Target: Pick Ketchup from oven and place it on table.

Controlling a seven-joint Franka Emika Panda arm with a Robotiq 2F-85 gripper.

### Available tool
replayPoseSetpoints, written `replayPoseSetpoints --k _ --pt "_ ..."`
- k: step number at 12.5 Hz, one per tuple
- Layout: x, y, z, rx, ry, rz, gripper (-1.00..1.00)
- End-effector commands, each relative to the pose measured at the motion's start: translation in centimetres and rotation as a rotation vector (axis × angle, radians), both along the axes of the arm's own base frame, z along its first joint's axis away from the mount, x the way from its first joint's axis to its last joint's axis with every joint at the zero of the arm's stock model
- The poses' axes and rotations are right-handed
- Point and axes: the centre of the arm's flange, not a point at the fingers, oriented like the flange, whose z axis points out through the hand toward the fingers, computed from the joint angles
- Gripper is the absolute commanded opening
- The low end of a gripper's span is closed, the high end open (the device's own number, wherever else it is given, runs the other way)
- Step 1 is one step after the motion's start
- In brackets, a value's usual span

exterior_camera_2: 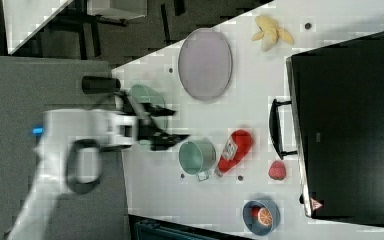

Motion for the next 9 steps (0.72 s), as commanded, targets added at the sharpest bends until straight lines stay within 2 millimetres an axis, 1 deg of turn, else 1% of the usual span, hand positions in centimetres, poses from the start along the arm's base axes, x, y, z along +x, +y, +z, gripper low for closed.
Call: replayPoseSetpoints --k 1,2,3,4,5,7,9 --pt "-0.7 0.8 13.3 0.036 -0.124 -0.023 1.0" --pt "-1.4 0.6 16.1 0.039 -0.11 -0.022 1.0" --pt "-2.2 0.6 18.4 0.04 -0.084 -0.019 1.0" --pt "-2.9 0.5 20.1 0.039 -0.048 -0.017 1.0" --pt "-3.6 0.4 21.2 0.039 -0.013 -0.016 1.0" --pt "-4.2 0.2 22.3 0.039 0.021 -0.019 1.0" --pt "-4.2 0.1 22.5 0.039 0.016 -0.021 1.0"
